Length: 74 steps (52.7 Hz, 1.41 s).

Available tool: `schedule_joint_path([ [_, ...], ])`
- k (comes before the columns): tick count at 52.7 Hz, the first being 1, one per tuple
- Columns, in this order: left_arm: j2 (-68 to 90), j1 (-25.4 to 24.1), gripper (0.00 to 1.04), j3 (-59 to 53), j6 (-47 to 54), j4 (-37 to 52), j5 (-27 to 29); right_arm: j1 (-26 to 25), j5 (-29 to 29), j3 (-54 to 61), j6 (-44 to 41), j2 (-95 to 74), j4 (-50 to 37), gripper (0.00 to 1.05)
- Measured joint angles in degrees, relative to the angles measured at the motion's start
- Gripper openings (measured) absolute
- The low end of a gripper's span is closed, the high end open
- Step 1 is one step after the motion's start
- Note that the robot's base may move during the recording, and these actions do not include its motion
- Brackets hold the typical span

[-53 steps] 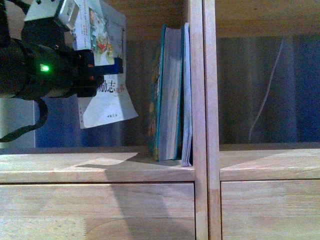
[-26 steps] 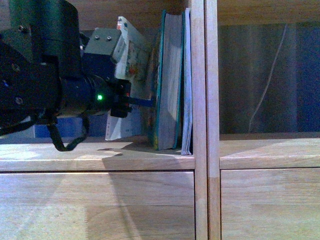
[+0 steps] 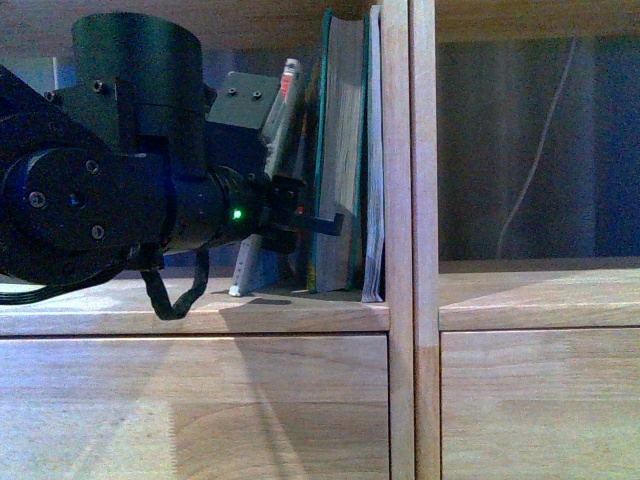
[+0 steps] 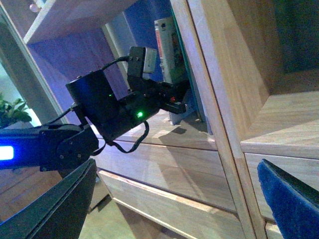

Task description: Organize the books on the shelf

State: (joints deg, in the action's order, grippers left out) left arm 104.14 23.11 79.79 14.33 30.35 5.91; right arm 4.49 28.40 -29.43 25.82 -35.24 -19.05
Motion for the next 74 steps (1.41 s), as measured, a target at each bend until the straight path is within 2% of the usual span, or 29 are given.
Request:
schedule_joint_path([
  [14, -5.57, 0.50, 0.76, -5.22, -1.36, 2.60, -0.46, 0.00, 0.00, 0.00, 0.00, 0.00, 0.00, 0.98],
  [22, -13.97, -0.13, 0.99, -12.52, -6.12, 2.21, -3.74, 0.00, 0.00, 0.00, 0.00, 0.00, 0.00, 0.98],
  [30, -25.90, -2.49, 0.97, -23.19, -12.39, 1.14, -9.90, 0.00, -0.02, 0.00, 0.00, 0.00, 0.00, 0.98],
  [35, -35.10, -5.51, 0.97, -30.95, -16.04, -0.13, -14.16, 0.00, 0.00, 0.00, 0.00, 0.00, 0.00, 0.98],
  [40, -45.70, -10.08, 0.97, -39.60, -20.44, -1.97, -20.98, 0.00, -0.02, 0.00, 0.00, 0.00, 0.00, 0.98],
  [43, -50.86, -11.61, 0.97, -43.71, -22.73, -1.97, -22.12, 0.00, -0.02, 0.00, 0.00, 0.00, 0.00, 0.98],
  [48, -51.95, -11.65, 0.97, -43.95, -23.98, -2.25, -21.55, 0.00, 0.07, 0.00, -0.02, 0.00, 0.00, 0.98],
  [49, -52.28, -10.51, 0.93, -43.67, -22.38, -5.70, -15.52, 0.00, 0.07, 0.00, 0.00, 0.00, 0.00, 0.98],
  [50, -52.54, -10.19, 0.91, -43.65, -22.18, -7.21, -14.40, 0.00, 0.07, 0.00, 0.00, 0.00, 0.00, 0.98],
  [51, -53.07, -9.84, 0.88, -43.74, -21.09, -9.81, -9.11, 0.04, -0.46, 0.00, -0.09, 0.00, 0.11, 0.98],
  [53, -54.10, -9.73, 0.82, -44.54, -19.50, -12.79, -3.54, 1.53, -6.80, -0.66, -3.04, 0.33, 3.41, 0.94],
  [54, -54.80, -9.75, 0.79, -45.53, -18.69, -13.64, -0.33, 2.86, -12.13, -1.11, -5.11, 0.74, 6.67, 0.91],
  [55, -55.12, -9.79, 0.77, -46.07, -18.18, -13.73, 0.96, 3.45, -14.60, -1.22, -6.34, 0.98, 8.11, 0.89],
  [57, -56.48, -10.40, 0.70, -48.39, -17.31, -13.64, 4.44, 4.85, -23.54, -0.79, -11.19, 2.14, 12.79, 0.83],
  [61, -59.30, -12.11, 0.56, -52.87, -16.20, -12.31, 4.85, 4.61, -34.95, 2.86, -18.64, 4.42, 14.25, 0.69],
  [66, -62.95, -13.81, 0.34, -58.47, -15.37, -10.38, 2.69, 2.99, -35.60, 8.50, -23.08, 7.65, 12.63, 0.49],
  [70, -64.70, -14.86, 0.22, -61.24, -15.17, -9.70, 1.62, 2.14, -34.64, 11.28, -24.06, 9.33, 11.80, 0.36],
  [74, -66.62, -15.91, 0.09, -63.73, -15.15, -9.22, 1.01, -1.57, -29.38, 13.62, -24.61, 11.08, 11.30, 0.24],
])
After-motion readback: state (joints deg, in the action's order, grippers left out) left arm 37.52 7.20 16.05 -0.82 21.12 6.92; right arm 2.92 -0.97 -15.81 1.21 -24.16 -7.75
